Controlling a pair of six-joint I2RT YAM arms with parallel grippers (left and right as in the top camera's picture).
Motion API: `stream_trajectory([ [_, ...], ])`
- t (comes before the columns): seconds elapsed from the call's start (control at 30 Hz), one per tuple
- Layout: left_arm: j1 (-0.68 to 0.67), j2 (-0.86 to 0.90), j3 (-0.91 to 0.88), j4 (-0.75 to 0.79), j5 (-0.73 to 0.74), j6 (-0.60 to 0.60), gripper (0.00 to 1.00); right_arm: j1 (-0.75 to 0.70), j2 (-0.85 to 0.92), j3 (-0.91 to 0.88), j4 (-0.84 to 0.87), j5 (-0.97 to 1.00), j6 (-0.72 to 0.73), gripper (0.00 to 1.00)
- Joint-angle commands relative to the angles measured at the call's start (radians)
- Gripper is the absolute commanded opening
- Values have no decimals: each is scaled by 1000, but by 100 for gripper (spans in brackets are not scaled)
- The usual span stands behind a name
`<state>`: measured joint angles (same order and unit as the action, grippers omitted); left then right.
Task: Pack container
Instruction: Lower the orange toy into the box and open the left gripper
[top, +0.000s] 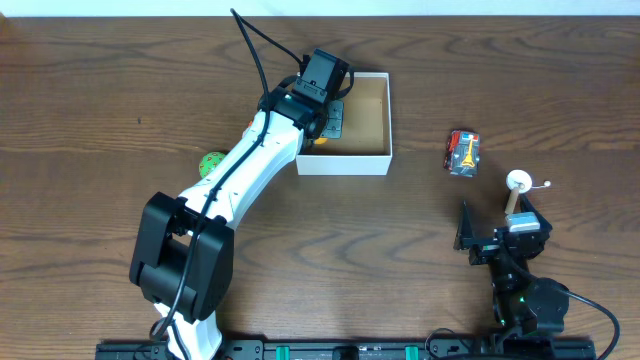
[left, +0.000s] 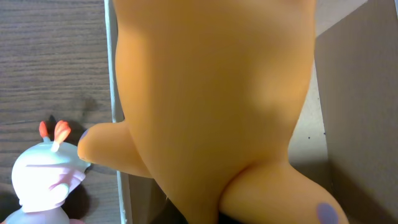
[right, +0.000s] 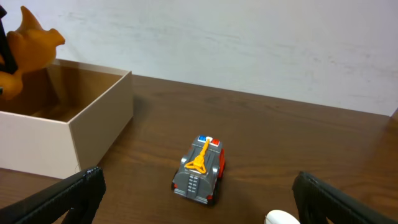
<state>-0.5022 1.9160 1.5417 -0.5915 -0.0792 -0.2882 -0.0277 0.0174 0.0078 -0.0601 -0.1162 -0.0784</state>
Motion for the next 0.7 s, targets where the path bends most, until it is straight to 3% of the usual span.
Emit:
stream_trajectory([
  [0.0, 0, 26, 7, -1, -15, 5, 6, 9, -4, -2, -4, 0, 14, 99],
  [0.67, -9, 109, 6, 6, -20, 6, 7, 9, -4, -2, -4, 0, 14, 99],
])
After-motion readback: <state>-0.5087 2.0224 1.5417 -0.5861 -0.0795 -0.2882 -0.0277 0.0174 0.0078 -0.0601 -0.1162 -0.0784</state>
